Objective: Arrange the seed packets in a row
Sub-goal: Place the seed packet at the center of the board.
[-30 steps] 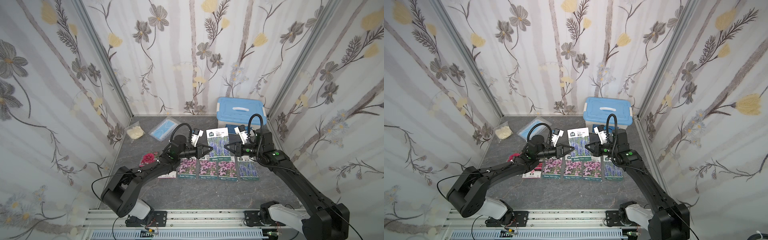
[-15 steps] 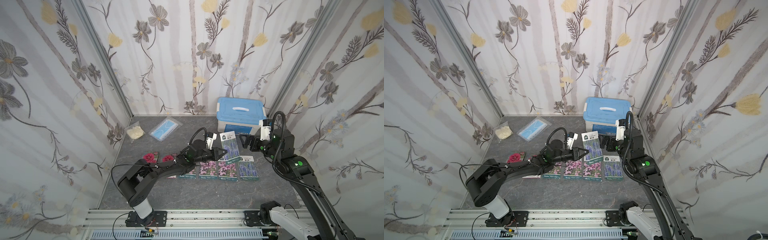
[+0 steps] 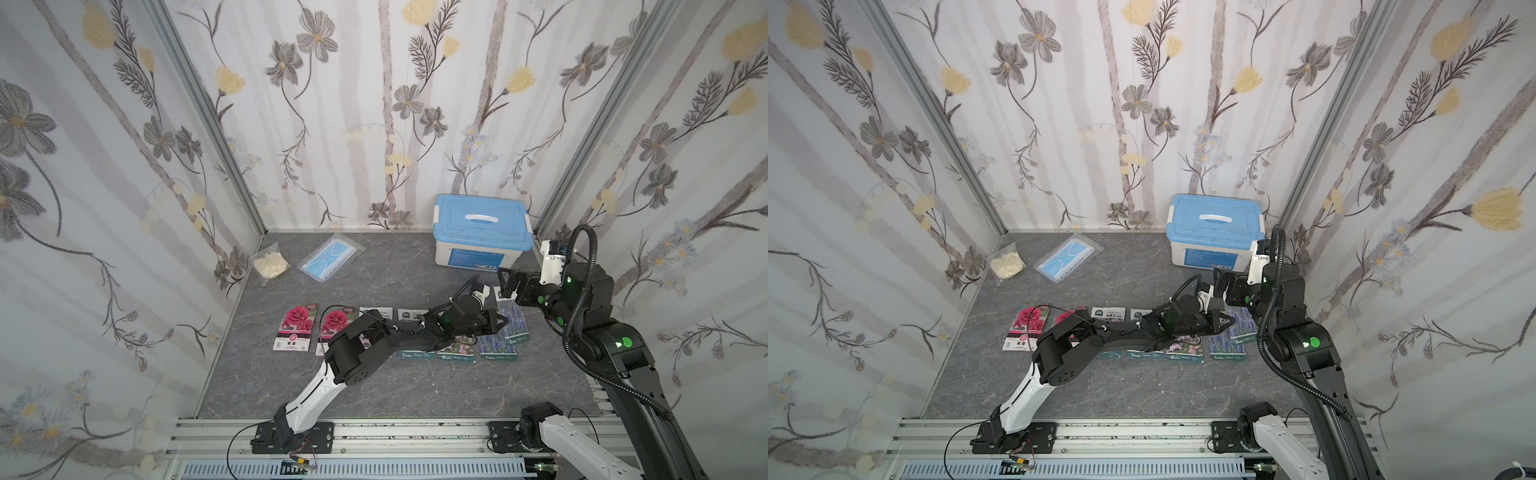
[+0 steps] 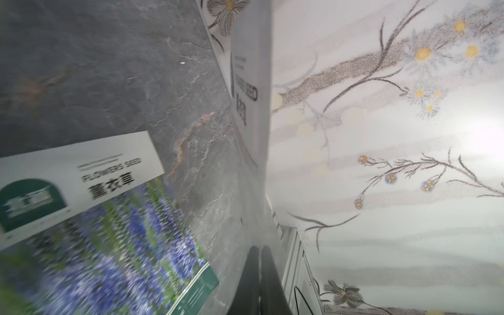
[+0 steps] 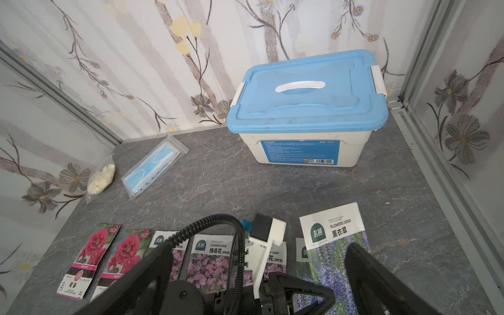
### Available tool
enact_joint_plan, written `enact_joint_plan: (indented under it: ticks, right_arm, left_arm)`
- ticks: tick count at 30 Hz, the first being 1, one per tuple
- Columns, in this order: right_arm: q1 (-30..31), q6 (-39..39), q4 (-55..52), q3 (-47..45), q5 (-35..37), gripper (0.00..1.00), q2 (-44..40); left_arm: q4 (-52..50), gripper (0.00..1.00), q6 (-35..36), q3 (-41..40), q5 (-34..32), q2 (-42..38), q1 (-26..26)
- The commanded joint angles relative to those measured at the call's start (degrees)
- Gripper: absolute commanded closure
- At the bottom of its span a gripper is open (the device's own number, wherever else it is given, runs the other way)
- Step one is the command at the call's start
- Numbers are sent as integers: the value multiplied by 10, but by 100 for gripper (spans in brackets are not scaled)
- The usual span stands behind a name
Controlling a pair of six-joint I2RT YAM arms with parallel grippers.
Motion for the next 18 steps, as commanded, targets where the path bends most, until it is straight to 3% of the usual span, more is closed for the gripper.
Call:
enact_joint_plan:
  ticks: [1,9,18]
  right_arm:
    - [-3,-8,-4,-4,28,0,4]
    - [-7,-6,-2,-10,43,0,-2]
    - [-11,-1,6,-33,48,0,-21]
  left_arm:
    - [-56,100,-4,64,-12,44,-5]
    - [-142,100,-24,236,7,156,-20]
    - [-209,100,-44,315,16,207,-28]
